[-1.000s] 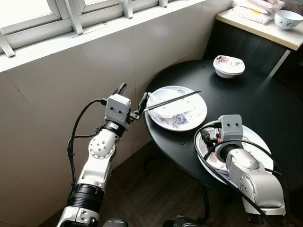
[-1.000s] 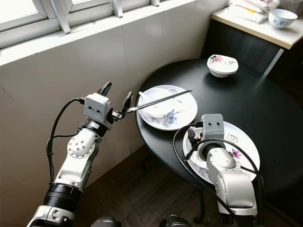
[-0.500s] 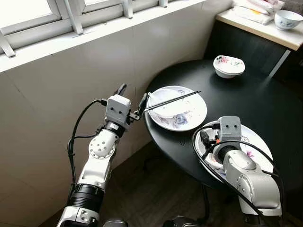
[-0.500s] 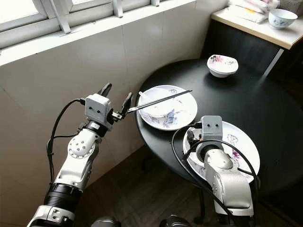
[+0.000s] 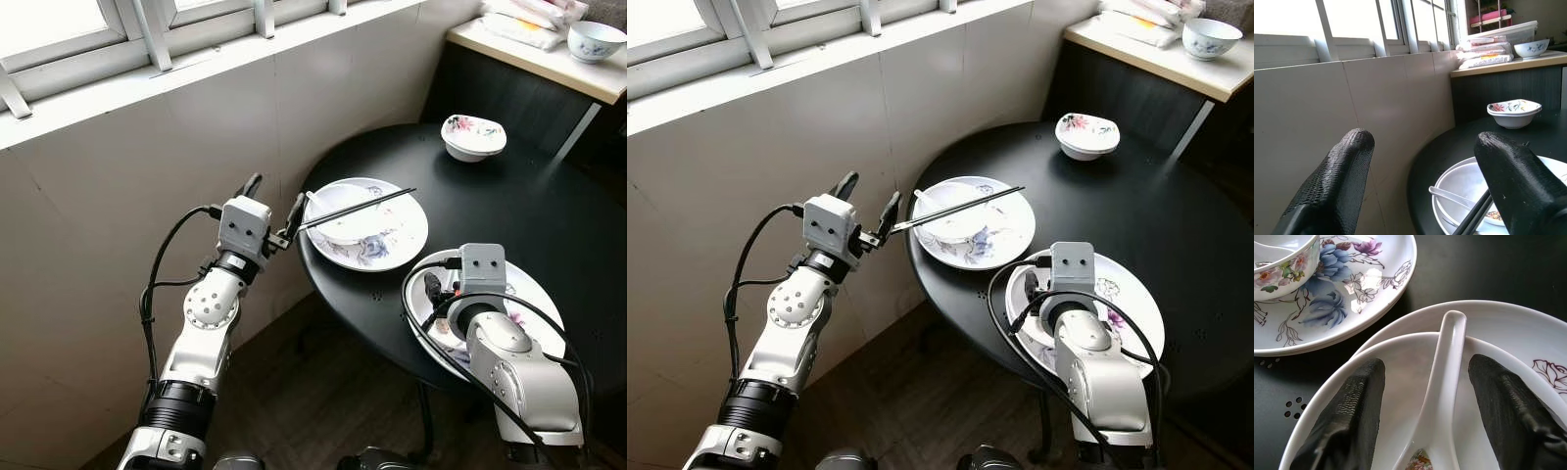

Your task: Kitchen organization

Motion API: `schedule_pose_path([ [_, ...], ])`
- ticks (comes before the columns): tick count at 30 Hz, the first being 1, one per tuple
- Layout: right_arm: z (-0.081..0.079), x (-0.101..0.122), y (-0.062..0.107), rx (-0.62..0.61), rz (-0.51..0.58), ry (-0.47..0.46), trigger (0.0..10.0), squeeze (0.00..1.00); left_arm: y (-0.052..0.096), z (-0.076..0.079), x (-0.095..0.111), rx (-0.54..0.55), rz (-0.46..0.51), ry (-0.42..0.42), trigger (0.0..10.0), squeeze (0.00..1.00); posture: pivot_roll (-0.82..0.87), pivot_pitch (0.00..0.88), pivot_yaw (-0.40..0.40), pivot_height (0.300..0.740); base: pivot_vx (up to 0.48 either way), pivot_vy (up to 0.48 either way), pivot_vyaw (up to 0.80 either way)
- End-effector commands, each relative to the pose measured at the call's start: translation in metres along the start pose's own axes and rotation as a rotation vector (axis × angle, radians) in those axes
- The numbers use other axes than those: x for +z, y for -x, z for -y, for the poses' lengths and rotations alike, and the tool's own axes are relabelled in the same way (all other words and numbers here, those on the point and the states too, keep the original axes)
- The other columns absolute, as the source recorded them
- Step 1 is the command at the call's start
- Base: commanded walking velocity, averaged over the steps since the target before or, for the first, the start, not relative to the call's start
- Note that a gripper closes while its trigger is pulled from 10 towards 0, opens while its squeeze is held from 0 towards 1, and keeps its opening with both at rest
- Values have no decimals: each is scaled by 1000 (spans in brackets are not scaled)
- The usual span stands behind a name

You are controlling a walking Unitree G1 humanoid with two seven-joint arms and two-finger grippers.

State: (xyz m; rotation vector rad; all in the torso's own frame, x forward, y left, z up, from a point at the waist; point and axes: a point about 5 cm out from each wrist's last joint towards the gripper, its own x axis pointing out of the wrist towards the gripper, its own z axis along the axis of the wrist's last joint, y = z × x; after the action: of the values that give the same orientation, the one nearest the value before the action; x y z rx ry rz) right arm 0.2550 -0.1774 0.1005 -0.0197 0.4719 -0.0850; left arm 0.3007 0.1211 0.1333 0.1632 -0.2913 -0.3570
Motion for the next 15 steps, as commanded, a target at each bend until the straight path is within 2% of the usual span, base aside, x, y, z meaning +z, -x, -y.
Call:
schedule_pose_path([
  [1, 1, -3, -1, -13, -17, -7, 10000, 0, -2, 1, 2, -10, 5, -15, 10000, 0, 30, 0, -43, 740, 0, 0, 0],
  [15, 1, -12, -4, 0, -71, -101, 10000, 0, -2, 2, 1, -13, 0, -18, 10000, 0, 30, 0, -41, 740, 0, 0, 0],
])
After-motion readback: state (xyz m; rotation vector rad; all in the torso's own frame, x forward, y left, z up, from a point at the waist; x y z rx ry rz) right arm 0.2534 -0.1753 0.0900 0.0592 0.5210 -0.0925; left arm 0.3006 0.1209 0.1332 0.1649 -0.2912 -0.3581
